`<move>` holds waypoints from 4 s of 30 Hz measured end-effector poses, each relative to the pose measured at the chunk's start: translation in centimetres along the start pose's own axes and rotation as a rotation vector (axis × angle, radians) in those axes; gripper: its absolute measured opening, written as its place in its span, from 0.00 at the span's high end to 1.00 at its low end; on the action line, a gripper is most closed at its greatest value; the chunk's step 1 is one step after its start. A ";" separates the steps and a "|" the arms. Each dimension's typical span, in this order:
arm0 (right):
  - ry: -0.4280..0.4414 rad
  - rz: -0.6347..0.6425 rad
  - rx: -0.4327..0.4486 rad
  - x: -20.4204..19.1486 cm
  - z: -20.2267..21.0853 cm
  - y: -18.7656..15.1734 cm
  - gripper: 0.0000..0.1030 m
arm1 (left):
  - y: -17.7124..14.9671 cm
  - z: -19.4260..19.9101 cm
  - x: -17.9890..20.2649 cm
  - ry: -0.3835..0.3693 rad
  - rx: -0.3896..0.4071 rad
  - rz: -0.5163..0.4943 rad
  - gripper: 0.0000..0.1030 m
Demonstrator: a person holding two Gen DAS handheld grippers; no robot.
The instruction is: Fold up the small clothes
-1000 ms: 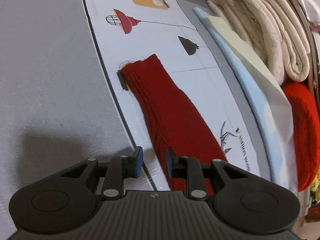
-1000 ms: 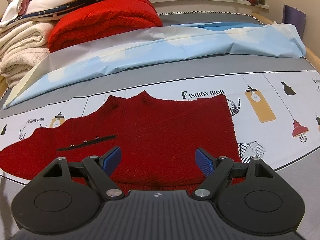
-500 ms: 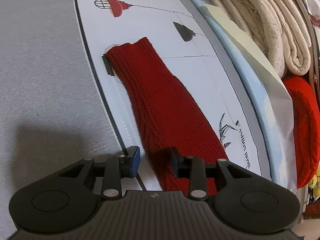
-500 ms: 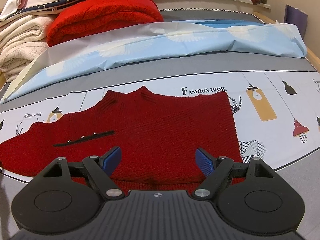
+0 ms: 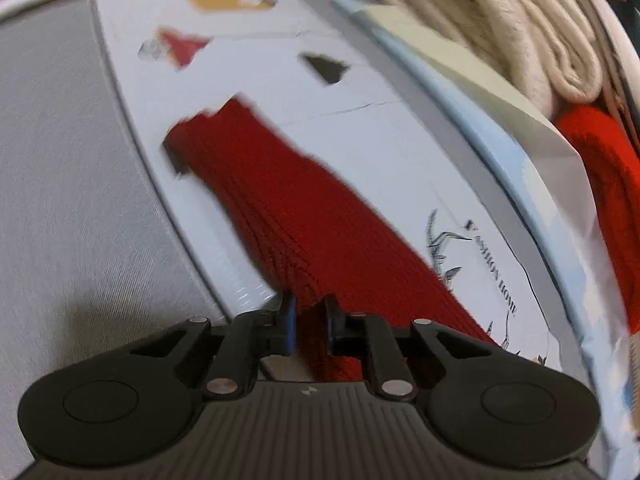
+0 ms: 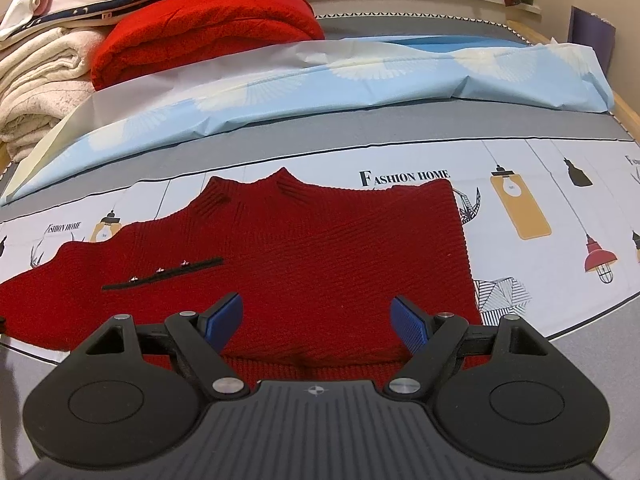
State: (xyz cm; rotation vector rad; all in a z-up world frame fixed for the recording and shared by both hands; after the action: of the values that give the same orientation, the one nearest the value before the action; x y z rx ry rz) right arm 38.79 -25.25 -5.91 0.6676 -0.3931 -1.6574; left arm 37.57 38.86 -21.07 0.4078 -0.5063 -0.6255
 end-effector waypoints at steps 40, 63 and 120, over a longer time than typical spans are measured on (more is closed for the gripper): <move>0.052 -0.829 -0.251 11.9 -7.7 -5.2 0.87 | -14.9 8.6 27.3 -0.420 -0.244 -0.462 0.77; 0.003 -0.617 0.004 13.1 -4.2 0.2 0.69 | -18.9 4.0 26.3 -0.280 -0.286 -0.629 0.77; 0.090 -0.133 0.330 14.1 15.9 1.8 0.51 | -20.2 32.6 18.3 -0.332 0.355 -0.912 0.47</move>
State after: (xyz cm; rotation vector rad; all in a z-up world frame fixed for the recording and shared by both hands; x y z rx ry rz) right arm 29.05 -41.06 4.58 1.0289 -0.5738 -1.6961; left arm 23.07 5.50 0.79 0.8951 -0.7505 -1.5080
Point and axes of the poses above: each gripper's, at about its wrist camera, not at the fingertips, and z roughly against the way its jaws point, x to its right, y to its top, the point moved 9 cm from there along -z, roughly the way its jaws point, and after that the axes turned 5 degrees about -z, right-handed, at the moved point
